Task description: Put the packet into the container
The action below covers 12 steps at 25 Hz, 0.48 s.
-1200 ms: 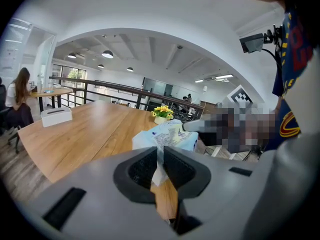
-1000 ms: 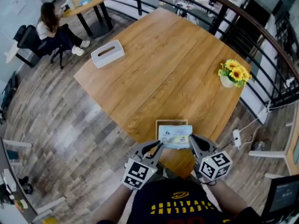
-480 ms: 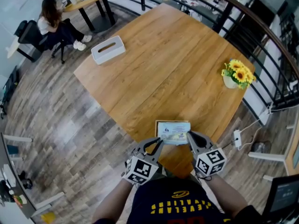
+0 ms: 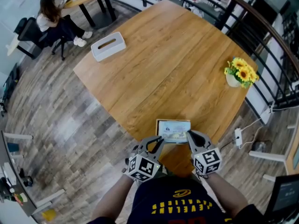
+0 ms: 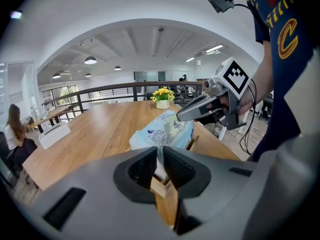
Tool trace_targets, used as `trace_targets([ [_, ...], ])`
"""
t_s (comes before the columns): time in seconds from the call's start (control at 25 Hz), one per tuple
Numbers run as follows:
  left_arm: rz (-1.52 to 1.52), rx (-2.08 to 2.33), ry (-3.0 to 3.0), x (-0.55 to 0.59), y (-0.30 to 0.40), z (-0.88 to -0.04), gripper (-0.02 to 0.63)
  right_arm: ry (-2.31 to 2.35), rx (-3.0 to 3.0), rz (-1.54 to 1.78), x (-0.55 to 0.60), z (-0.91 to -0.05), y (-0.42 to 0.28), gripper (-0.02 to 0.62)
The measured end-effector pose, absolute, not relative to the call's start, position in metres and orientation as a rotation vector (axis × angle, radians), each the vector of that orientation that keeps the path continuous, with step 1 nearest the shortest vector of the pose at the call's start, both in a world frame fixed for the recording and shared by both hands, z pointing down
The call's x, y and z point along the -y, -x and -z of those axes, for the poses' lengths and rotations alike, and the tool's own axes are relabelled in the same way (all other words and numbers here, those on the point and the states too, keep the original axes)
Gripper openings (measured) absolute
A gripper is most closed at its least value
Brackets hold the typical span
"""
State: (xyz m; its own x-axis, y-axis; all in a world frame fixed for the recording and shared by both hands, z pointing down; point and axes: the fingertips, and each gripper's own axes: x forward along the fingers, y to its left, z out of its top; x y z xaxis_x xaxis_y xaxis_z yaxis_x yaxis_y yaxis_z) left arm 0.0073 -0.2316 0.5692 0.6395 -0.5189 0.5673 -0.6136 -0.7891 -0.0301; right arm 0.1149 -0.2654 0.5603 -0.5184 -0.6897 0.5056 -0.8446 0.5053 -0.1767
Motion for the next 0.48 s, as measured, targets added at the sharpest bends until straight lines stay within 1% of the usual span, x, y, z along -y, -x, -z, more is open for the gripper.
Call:
trace_targets([
  [0.48, -1.063, 0.903, -2.694, 0.230, -0.011, -0.596, 0.043, -1.226, 2.322, -0.516, 0.263, -0.587, -0.116, 0.017],
])
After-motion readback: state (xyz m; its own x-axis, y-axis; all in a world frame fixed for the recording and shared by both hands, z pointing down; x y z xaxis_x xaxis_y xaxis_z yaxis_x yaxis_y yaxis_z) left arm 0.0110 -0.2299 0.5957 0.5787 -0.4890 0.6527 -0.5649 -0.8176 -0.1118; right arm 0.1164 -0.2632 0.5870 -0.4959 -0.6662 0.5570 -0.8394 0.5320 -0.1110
